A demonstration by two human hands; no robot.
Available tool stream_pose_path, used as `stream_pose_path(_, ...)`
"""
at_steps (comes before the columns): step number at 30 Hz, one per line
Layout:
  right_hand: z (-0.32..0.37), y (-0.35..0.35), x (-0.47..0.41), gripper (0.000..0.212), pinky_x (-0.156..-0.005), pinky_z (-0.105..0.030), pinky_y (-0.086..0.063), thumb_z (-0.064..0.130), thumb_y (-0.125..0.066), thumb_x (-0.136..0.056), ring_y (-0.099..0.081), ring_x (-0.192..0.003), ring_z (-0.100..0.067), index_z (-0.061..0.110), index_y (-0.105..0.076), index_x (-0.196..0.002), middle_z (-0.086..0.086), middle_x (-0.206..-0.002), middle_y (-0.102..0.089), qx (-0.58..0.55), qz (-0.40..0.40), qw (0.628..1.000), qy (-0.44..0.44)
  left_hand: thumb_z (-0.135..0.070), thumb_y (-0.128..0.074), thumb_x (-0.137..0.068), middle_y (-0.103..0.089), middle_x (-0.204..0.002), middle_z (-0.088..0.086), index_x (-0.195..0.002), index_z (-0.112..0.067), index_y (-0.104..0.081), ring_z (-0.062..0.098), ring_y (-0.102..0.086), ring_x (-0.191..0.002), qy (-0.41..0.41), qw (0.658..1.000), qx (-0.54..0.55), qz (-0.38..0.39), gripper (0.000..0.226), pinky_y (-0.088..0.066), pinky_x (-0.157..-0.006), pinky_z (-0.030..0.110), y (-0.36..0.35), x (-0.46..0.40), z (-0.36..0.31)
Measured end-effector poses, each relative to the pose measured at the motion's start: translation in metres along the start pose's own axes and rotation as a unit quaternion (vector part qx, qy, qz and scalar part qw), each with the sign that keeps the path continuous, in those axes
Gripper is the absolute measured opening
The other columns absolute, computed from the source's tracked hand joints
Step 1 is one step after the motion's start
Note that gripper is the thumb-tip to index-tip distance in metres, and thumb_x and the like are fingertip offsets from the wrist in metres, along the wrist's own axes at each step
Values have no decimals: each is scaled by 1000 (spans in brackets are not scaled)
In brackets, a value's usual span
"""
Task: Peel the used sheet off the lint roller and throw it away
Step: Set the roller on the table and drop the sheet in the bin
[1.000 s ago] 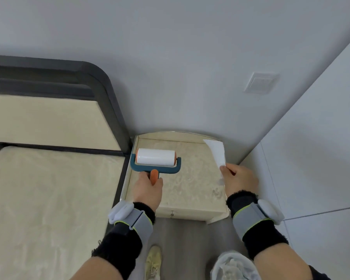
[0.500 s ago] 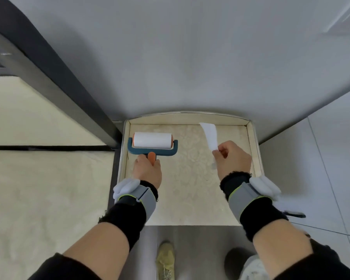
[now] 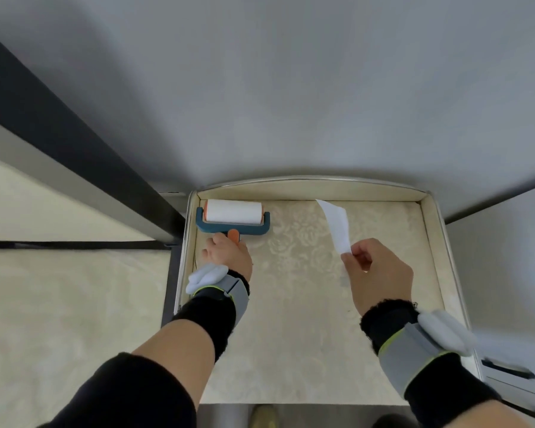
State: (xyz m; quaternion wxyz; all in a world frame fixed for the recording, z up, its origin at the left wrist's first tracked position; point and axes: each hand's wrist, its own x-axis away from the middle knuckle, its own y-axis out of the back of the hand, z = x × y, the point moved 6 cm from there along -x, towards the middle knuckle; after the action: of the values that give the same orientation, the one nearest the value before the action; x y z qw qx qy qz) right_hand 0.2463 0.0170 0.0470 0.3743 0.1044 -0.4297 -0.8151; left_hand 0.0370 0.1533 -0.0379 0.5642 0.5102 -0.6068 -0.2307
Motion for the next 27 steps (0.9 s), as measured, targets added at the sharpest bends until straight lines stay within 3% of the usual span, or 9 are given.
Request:
stream_pose_path(7,1,-11,3,6,-62,-26,-38,18,-61,-81,-55,-65,-18,19,-57,-76,5,-68,-59,-11,11,1000,5,-39,-52,-86,-49,-122,19,-115,0,-45,36,-46,-112,-8,999,-49,-19,49,-37,-96,44,-17,-10,14)
stream_pose_path(13,5,-11,8,8,-55,-12,-31,19,-61,-81,-50,-61,-12,21,-56,-75,9,-65,-55,2,17,1000,11,-42,-55,-83,-49,-120,17,-117,-3,-46,36,-47,-110,-3,999,-31,-9,52,-37,-95,45,-19,-7,20)
stream_pose_path(18,10,-11,7,5,-60,-23,-33,19,-60,-81,-53,-66,-17,20,-57,-77,5,-70,-58,13,18,1000,20,-34,-52,-84,-46,-124,17,-121,-3,-44,36,-45,-112,-1,1000,-20,-2,49,-35,-97,44,-14,-1,15)
stream_pose_path(21,12,-13,10,5,-57,-21,-33,19,-60,-81,-52,-67,-16,19,-57,-78,5,-70,-58,11,14,1000,18,-30,-54,-84,-44,-127,17,-125,-4,-43,37,-43,-113,-9,1000,0,-15,49,-34,-98,43,-6,7,16)
stream_pose_path(25,4,-10,21,6,-52,-13,-29,20,-58,-82,-50,-64,-15,21,-56,-76,6,-68,-56,13,19,1000,-1,-26,-50,-86,-46,-122,17,-123,-7,-46,37,-43,-109,-74,996,8,-47,42,-35,-94,44,5,32,15)
stream_pose_path(27,4,-11,27,4,-51,-18,-30,20,-58,-82,-50,-65,-16,19,-57,-79,5,-69,-57,13,27,1000,0,-26,-43,-91,-53,-104,14,-120,-9,-49,35,-49,-94,-129,991,22,-33,34,-41,-78,41,8,41,16)
